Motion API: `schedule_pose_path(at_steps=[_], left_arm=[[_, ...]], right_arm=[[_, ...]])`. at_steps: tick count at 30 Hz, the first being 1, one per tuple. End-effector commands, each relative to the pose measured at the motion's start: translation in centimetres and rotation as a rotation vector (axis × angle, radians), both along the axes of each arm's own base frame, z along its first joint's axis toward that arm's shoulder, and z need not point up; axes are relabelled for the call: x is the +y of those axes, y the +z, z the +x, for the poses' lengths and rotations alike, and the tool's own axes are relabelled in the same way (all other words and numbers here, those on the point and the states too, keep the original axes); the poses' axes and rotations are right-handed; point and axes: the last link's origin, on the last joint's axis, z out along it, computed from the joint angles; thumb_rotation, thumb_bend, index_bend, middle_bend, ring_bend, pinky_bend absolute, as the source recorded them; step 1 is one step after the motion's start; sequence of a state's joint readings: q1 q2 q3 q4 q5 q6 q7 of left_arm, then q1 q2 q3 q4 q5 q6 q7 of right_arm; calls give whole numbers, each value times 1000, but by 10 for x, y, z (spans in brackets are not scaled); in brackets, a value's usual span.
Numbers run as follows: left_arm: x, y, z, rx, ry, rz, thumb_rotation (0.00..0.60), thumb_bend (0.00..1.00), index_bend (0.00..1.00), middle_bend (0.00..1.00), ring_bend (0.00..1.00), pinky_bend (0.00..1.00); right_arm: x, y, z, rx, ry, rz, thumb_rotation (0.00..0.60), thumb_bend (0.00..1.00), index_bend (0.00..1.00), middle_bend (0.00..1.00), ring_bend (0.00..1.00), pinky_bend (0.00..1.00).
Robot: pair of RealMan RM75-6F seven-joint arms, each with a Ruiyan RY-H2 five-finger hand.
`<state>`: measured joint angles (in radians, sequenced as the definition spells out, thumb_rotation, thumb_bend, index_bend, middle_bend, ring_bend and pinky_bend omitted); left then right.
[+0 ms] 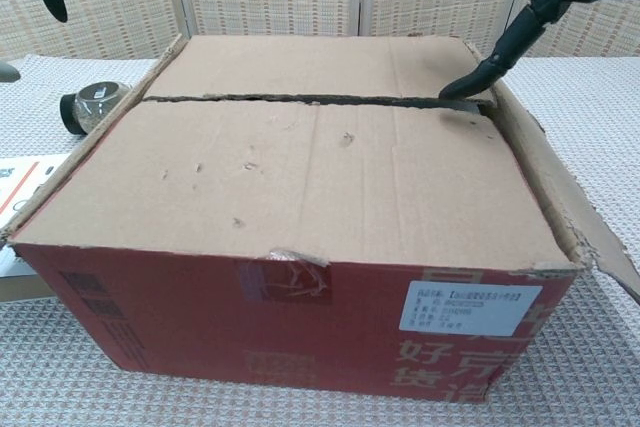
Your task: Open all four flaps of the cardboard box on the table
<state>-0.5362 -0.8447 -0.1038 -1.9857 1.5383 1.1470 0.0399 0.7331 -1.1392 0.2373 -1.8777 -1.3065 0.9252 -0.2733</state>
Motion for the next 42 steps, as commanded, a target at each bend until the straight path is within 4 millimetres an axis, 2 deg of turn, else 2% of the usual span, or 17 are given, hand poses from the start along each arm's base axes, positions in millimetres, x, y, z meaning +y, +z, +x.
schedule_pose_path(at_steps=[1,5,10,14,16,20,32,42], left_arm=[[0,0,-1,-1,4,-1,508,231,207,362,263,0],[0,0,-2,-5,6,-4,506,231,207,360,258,0],[-1,0,-3,-2,9,-8,507,230,207,359,258,0],[-1,0,-4,-5,12,-10,511,230,209,358,257,0],[-1,0,-5,-3,13,-11,511,229,210,358,257,0],[-2,1,-5,-3,13,-10,509,230,211,357,257,0],[-2,1,-4,-7,10,-13,512,230,213,357,256,0],[-3,3,-3,-3,-1,-9,513,230,214,357,256,0]], right_arm=[[-3,-6,0,7,-3,-10,484,137,0,21,125,29],[-4,-12,2,7,-1,-12,486,137,0,21,124,29],[-7,-19,2,34,13,-34,515,137,0,21,124,29],[-9,-26,4,49,24,-48,589,137,0,21,127,29],[-10,-25,6,36,29,-59,600,137,0,22,129,29],[-13,-15,12,-25,42,-105,600,139,0,33,143,29],[-27,34,22,-172,48,-231,600,149,0,58,177,29],[-55,58,35,-201,24,-328,600,150,0,58,186,29]])
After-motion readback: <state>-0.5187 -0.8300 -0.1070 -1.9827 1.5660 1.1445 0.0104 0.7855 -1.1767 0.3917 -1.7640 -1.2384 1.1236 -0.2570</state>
